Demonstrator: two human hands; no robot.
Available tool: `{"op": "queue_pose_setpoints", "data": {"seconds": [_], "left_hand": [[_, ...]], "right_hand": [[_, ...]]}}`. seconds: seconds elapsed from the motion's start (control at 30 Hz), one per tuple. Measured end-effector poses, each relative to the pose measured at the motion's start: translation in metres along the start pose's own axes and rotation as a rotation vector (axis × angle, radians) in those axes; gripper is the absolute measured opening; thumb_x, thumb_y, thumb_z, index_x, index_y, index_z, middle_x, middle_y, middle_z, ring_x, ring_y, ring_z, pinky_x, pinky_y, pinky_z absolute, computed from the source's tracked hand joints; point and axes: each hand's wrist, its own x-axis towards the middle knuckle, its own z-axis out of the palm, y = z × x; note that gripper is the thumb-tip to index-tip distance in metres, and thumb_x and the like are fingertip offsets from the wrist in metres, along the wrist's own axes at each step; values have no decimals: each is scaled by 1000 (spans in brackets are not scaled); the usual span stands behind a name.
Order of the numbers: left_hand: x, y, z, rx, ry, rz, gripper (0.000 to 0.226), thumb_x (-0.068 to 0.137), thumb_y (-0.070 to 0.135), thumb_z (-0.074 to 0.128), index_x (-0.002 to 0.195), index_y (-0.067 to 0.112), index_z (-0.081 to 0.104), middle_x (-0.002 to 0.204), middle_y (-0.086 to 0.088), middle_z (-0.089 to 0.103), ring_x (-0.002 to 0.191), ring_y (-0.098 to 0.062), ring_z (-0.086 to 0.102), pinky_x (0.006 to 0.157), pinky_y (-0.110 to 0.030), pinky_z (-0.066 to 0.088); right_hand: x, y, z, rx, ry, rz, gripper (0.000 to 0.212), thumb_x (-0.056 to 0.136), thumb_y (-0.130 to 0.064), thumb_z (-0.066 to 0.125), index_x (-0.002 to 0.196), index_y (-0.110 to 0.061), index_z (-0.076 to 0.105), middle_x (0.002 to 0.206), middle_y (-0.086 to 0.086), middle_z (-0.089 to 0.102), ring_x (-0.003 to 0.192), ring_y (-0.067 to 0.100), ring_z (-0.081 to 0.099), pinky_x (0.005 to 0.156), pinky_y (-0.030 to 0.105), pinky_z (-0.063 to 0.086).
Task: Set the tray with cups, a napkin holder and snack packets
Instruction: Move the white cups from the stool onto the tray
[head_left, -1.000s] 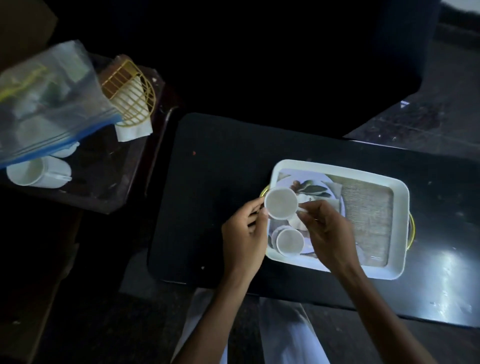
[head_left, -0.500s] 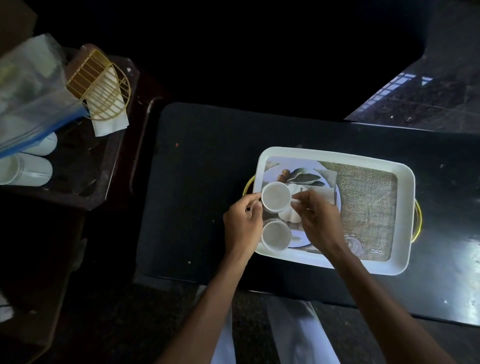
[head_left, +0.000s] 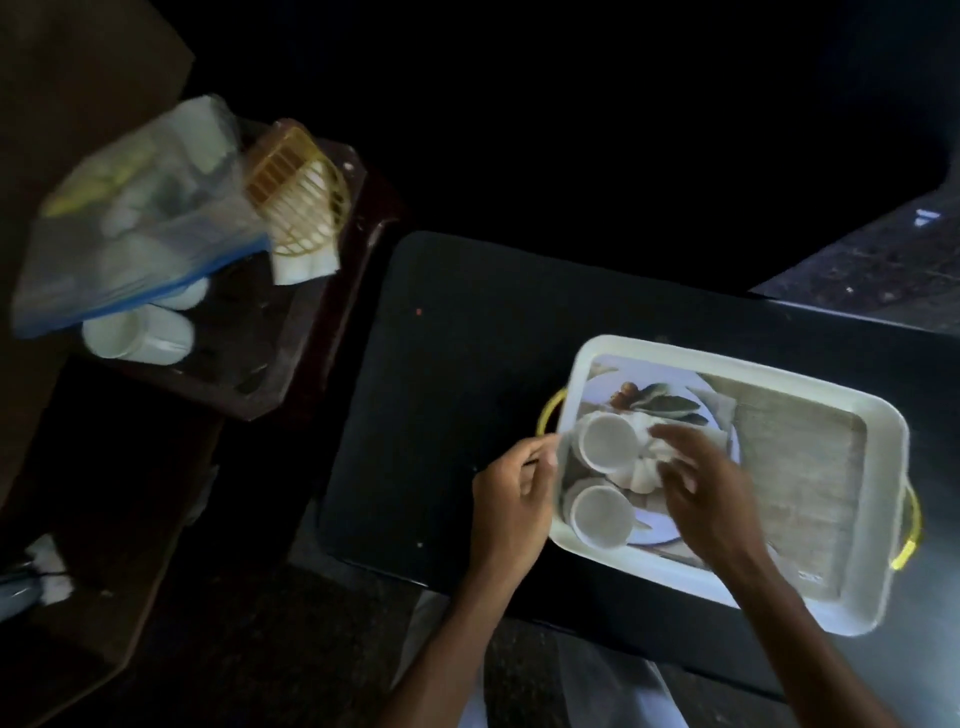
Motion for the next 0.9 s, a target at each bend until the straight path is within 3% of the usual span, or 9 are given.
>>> {"op": "queue_pose_setpoints", "data": {"seconds": [0.07, 0.13, 0.2, 0.27, 0.37, 0.47, 0.67, 0.8, 0.9], "left_hand": [[-8, -2, -31, -69, 66, -7, 21, 102, 17, 58, 115, 23, 73, 107, 11, 77, 99, -1, 73, 87, -21, 58], [-13, -7, -73, -93, 156, 10, 21, 102, 19, 57, 108, 34, 72, 105, 14, 78, 100, -1, 73, 84, -18, 58], [-14, -11, -118, -126, 264, 7, 23, 103, 20, 56, 104, 36, 72, 104, 18, 78, 98, 0, 73, 84, -20, 59], [-14, -15, -171, -196, 425, 23, 24, 104, 13, 54, 104, 27, 73, 105, 15, 78, 96, -4, 74, 83, -23, 60], [-2, -23, -244, -272, 653, 45, 22, 104, 10, 52, 102, 17, 73, 101, 1, 79, 96, -12, 76, 81, -25, 61], [20, -33, -303, -340, 776, 38, 19, 105, 13, 53, 108, 14, 72, 112, -5, 76, 103, -13, 74, 88, -33, 59], [77, -42, -361, -391, 794, 60, 28, 104, 17, 55, 129, 12, 67, 127, 0, 70, 118, -9, 68, 101, -35, 55], [110, -45, -372, -395, 726, 71, 34, 104, 20, 54, 137, 14, 62, 136, -2, 66, 126, -11, 62, 109, -39, 50], [125, -47, -370, -444, 669, 74, 40, 105, 24, 53, 143, 12, 55, 143, -5, 62, 131, -13, 59, 112, -40, 47]], "right_hand": [[-6, -21, -6, -1, 85, -39, 34, 88, 4, 66, 116, -14, 66, 112, 4, 69, 99, 30, 69, 84, 43, 56], [-11, -53, -3, 45, 128, -70, 31, 87, -5, 69, 113, -21, 66, 110, -2, 68, 98, 24, 70, 82, 45, 57], [-17, -93, 6, 153, 105, -83, 26, 87, -17, 69, 112, -26, 65, 112, -8, 68, 98, -1, 68, 76, 35, 59], [-23, -137, 28, 257, 62, -128, 24, 84, -24, 66, 108, -25, 67, 106, -8, 70, 92, -18, 63, 62, 13, 54], [-25, -195, 74, 387, -25, -188, 20, 84, -14, 69, 104, -17, 68, 99, -9, 72, 87, -14, 66, 68, 1, 47], [-16, -246, 133, 459, -132, -228, 19, 86, -4, 70, 102, -14, 70, 99, -7, 74, 88, -3, 71, 76, 8, 52], [16, -314, 236, 319, -258, -361, 25, 90, -7, 68, 114, -13, 68, 106, -6, 70, 92, 1, 68, 82, 18, 57], [38, -334, 280, 282, -270, -348, 38, 89, -10, 71, 125, -16, 63, 112, -12, 63, 94, -8, 62, 83, 8, 52], [46, -340, 297, 283, -289, -341, 42, 88, -11, 72, 129, -16, 61, 114, -13, 61, 101, -3, 62, 87, 13, 53]]}}
